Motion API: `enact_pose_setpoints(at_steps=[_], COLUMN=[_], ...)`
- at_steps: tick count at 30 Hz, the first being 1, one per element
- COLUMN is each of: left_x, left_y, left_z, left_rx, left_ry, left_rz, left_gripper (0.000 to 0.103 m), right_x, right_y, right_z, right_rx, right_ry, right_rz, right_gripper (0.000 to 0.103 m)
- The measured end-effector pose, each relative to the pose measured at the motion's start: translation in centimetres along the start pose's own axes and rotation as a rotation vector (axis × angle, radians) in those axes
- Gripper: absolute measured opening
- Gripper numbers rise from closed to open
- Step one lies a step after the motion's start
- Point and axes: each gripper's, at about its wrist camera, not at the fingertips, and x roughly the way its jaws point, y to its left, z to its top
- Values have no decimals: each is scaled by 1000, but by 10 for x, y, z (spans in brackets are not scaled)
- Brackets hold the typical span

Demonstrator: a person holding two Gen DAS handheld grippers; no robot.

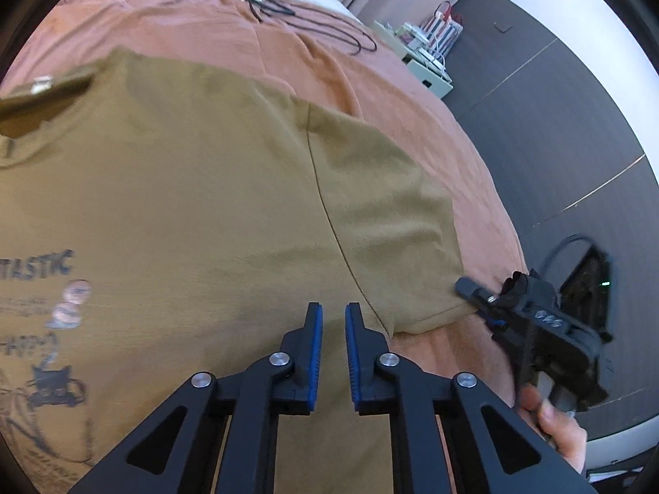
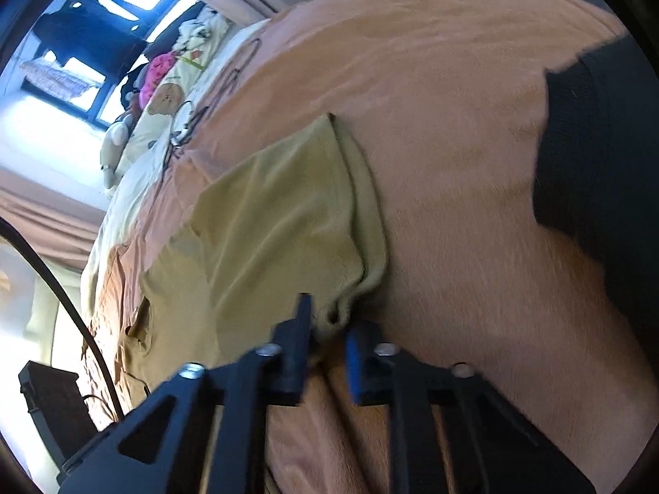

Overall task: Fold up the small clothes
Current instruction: 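Close the right tool on the side edge and lift it, then fold the held side edge over toward the printed center with the right tool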

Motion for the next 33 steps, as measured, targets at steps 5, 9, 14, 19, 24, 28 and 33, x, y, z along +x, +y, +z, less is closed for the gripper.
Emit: enact_pose_setpoints(at_steps=[5, 9, 14, 19, 24, 28, 33], left_x=[16, 25, 30, 39, 34, 11, -18], left_y=[5, 8, 4, 0, 9, 22, 51], left_z=[-2, -7, -7, -8, -11, -11, -7], left_rx=[-68, -134, -160, -189, -213, -195, -201], left_ry=[26, 55, 71, 89, 110, 85, 47], left_rz=[-46, -115, -161, -180, -200, -157, -80], left_gripper=[9, 5, 5, 5, 5, 5, 6], right_x=[-17, -30, -37, -43, -39, -23, -13], right_y=[15, 26, 34, 46, 54, 64, 72], right_z=[-1, -4, -8, -11, -15, -11, -12], right_rx=[-61, -101, -128, -161, -190, -213, -250], right_ry=[-58, -68, -66, -59, -37, -14, 19], right_rz=[82, 135, 182, 219, 238, 270, 271], right_gripper=[4, 4, 4, 4, 4, 4, 4])
